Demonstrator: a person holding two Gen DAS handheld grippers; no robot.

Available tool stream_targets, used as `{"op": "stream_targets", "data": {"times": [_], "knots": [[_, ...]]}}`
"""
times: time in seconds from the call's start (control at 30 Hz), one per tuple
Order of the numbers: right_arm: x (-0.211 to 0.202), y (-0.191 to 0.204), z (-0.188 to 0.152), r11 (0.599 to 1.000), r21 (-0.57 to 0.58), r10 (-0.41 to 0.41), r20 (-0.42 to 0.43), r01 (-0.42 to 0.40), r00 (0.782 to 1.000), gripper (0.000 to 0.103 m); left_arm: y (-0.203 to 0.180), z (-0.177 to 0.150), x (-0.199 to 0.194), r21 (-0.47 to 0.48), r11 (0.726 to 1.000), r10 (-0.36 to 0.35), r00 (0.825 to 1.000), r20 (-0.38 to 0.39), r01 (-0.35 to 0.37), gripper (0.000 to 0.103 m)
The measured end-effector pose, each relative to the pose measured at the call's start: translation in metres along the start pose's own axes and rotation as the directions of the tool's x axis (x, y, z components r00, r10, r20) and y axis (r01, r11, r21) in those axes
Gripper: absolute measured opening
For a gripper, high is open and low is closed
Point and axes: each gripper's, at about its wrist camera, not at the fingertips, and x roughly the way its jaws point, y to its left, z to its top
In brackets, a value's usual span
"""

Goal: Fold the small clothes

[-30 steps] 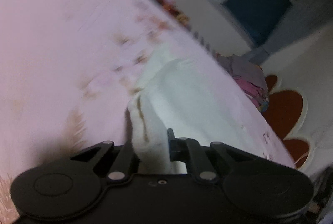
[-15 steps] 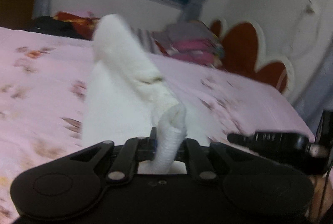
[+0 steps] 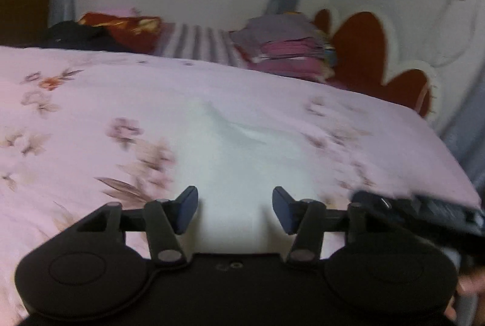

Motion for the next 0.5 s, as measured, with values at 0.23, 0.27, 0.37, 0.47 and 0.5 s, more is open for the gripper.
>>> {"op": "stream_targets", "data": {"times": [0.23,0.27,0.37,0.47,0.5], "knots": [[0.032,0.014,-0.013,0.999,-0.015,-0.033,-0.064,0.032,0.997,0.044,0.027,0.006,0.046,0.024,1.0,0.018,0.994,-0.104,-0.015,0.044],[0.038,0.013,-0.015,0.999,-0.016,-0.049,-0.073,0.048,0.996,0.044,0.028,0.003,0.053,0.032,0.999,0.028,0.991,-0.13,-0.024,0.044],[0.047,0.013,-0.016,0.994,-0.019,-0.106,-0.069,0.105,0.992,0.044,0.026,0.0,0.053,0.08,0.996,0.041,0.989,-0.14,-0.03,0.044],[0.059,0.013,-0.016,0.991,-0.016,-0.135,-0.07,0.135,0.988,0.044,0.024,0.0,0.05,0.115,0.993,0.024,0.99,-0.141,-0.007,0.042],[0.062,0.014,-0.017,0.99,-0.016,-0.138,-0.077,0.137,0.987,0.044,0.025,0.0,0.051,0.112,0.994,0.017,0.99,-0.142,-0.001,0.043]]}}
